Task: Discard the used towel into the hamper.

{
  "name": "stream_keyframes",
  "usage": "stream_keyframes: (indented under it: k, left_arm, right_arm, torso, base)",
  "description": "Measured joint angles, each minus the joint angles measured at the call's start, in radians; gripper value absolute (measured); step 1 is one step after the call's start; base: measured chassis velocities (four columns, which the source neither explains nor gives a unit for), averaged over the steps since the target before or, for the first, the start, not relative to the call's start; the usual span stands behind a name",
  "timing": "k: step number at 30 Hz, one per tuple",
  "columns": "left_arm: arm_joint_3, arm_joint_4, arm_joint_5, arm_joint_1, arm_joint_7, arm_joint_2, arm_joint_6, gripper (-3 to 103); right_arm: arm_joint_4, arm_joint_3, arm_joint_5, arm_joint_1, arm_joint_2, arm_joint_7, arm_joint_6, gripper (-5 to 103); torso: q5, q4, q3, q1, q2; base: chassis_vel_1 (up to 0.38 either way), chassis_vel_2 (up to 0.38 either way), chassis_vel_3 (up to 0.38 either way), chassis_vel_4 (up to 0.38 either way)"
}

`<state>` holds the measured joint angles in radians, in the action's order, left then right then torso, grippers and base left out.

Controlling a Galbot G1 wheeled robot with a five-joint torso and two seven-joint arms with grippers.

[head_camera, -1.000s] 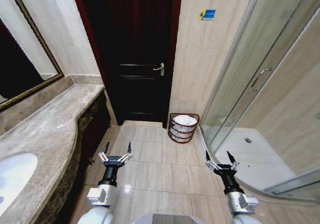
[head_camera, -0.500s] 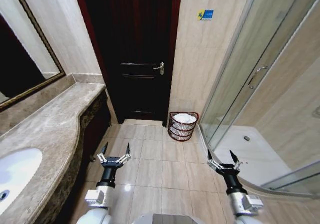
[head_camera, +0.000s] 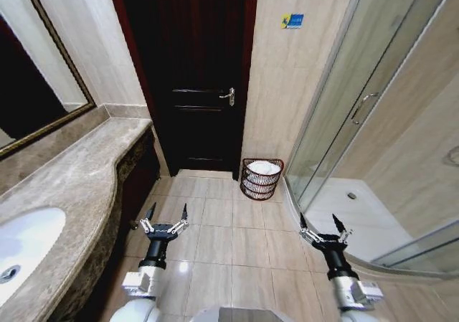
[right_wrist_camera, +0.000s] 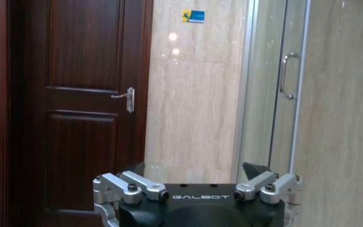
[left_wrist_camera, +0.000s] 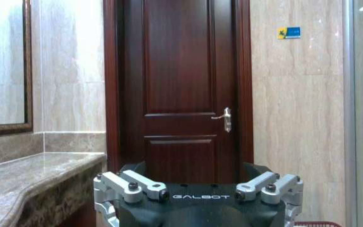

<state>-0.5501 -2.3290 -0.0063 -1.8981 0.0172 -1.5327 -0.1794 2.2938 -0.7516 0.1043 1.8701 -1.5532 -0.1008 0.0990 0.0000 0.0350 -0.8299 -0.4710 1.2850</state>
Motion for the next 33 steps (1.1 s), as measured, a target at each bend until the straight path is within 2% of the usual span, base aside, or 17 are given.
stream_keyframes:
  k: [10,18,26,33]
  left_arm:
    - [-0.005,-0.021,0.0,-0.014,0.001,-0.003,-0.005,100]
    - [0.004,-0.01,-0.015,0.014,0.002,0.009,0.017,100]
    - [0.01,0.016,-0.054,0.03,0.01,0.01,0.026,100]
    - [0.012,0.056,-0.08,0.084,0.017,0.021,0.059,100]
  right_arm:
    - [0.028,-0.017,0.017,0.002,0.0,0.008,-0.017,100]
    - [0.004,-0.016,0.023,-0.036,0.001,0.032,-0.02,100]
    - [-0.023,-0.009,0.014,-0.064,-0.01,0.049,-0.059,100]
    - [-0.066,0.01,0.025,-0.105,-0.014,0.057,-0.078,100]
  torso:
    - [0.0,-0.0001,0.0,0.0,0.0]
    - [0.0001,-0.0001,0.0,0.0,0.0]
    - [0.0,0.0,0.0,0.0,0.0]
    - [-0.0001,0.0,0.0,0.0,0.0]
  base:
    - [0.025,-0.029,-0.019,0.027]
    - [0.014,-0.014,-0.009,0.02]
    - [0.0,0.0,0.0,0.0]
    - [0.0,0.0,0.0,0.0]
